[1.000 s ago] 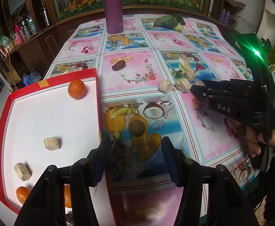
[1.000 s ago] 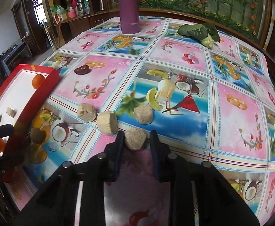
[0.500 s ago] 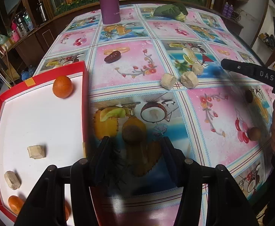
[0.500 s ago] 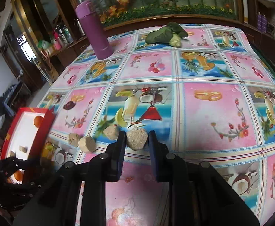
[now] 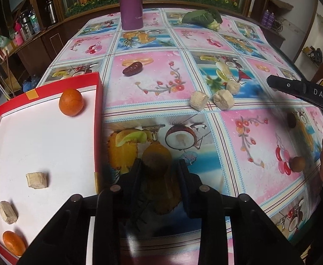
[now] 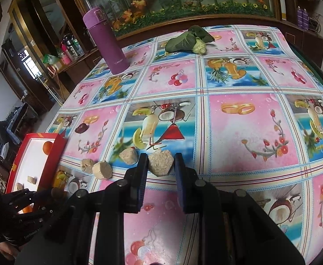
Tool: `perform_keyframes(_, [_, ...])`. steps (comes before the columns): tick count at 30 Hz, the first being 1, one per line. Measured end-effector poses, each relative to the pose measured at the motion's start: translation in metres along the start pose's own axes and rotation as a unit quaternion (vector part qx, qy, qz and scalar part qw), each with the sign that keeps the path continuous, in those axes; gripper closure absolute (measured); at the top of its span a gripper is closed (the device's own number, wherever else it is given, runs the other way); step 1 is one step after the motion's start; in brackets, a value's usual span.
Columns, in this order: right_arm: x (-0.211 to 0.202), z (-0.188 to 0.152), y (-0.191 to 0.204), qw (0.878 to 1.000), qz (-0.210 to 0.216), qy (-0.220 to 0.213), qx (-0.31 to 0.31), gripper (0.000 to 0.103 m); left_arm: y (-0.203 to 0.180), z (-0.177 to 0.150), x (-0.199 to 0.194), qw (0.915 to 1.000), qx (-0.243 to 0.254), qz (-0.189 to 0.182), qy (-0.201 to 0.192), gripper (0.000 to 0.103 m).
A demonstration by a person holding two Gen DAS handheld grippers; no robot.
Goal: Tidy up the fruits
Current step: 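Carry the beige cube and a brown nut into the tray and release both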
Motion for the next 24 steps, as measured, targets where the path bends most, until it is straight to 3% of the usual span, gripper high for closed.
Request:
perform_keyframes(4, [0.001,-0.002,0.002,1.0,0.0,0.001,-0.002,0.077,0.001,0.0,-0.001,1.0,-0.002,-0.001,-0.005,0.082])
perform_keyframes(14, [-0.001,-0.002,0.009,1.0,0.004,-0.006,-0.009,0.077,-0.001,0.0,-0.007,0.9998,-0.012,-0.008,-0.016,0.082])
perform_keyframes(24, [-0.01,0.004,0.018,0.999,0.013,-0.04,-0.018,0.077,-0.013,0.001,-0.045,0.9977,-0.016,-0.035,-0.056,0.082])
Point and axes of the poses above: each gripper's, at about its wrist camera, not at the fingertips, and x roughly the way its jaws point, y to its left, z to its top, the point moved 10 cm from there along x, roughly the way its jaws point, and after that the axes turned 7 degrees about -x, right-handed, at the moved point
